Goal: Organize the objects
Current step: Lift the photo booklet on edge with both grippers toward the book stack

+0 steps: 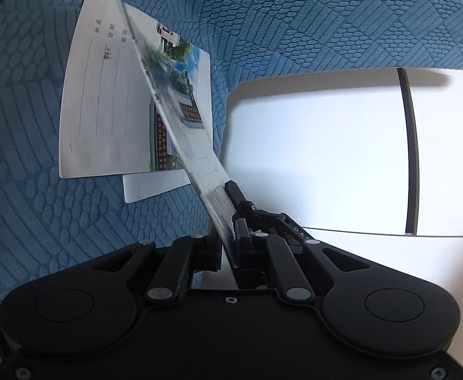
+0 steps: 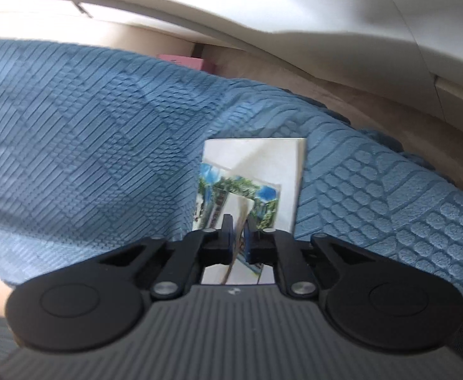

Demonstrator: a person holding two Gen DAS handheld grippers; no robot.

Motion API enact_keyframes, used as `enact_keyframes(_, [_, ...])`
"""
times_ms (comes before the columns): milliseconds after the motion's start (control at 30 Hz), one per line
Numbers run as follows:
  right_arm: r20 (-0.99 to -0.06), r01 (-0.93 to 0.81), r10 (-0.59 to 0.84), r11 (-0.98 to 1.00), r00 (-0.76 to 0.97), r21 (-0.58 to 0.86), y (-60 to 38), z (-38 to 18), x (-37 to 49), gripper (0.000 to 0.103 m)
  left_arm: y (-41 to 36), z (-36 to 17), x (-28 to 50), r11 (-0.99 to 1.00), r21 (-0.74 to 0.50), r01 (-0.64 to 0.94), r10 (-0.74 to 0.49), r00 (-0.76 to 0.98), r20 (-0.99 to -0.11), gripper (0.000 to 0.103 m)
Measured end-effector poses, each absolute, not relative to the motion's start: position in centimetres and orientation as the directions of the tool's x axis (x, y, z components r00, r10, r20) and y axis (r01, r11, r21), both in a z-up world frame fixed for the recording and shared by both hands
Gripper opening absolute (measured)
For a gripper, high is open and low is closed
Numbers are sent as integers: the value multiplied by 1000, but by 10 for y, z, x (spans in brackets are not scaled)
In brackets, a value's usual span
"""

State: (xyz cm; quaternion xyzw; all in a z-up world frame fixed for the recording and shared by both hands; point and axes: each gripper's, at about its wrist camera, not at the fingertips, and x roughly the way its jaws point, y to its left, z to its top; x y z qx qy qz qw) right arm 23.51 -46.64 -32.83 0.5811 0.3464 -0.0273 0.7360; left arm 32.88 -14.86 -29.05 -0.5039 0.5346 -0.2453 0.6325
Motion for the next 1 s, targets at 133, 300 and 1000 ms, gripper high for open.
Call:
enact_keyframes(133, [-538,401,343,396,770,826,-456,-310,227,5,-141,-273,324,422,-886,-191,-829,314,-462,8])
enact_keyframes(300, [-537,349,322,488,780,800,-439,-283,217,5,-131,-252,317,514,-847,-137,-792,303,-530,8])
enact_keyframes(1000, [-473,162,316,666,822,728,-339,-162,164,5,-39,-143,244,619,-785,18,-714,430,-553,8])
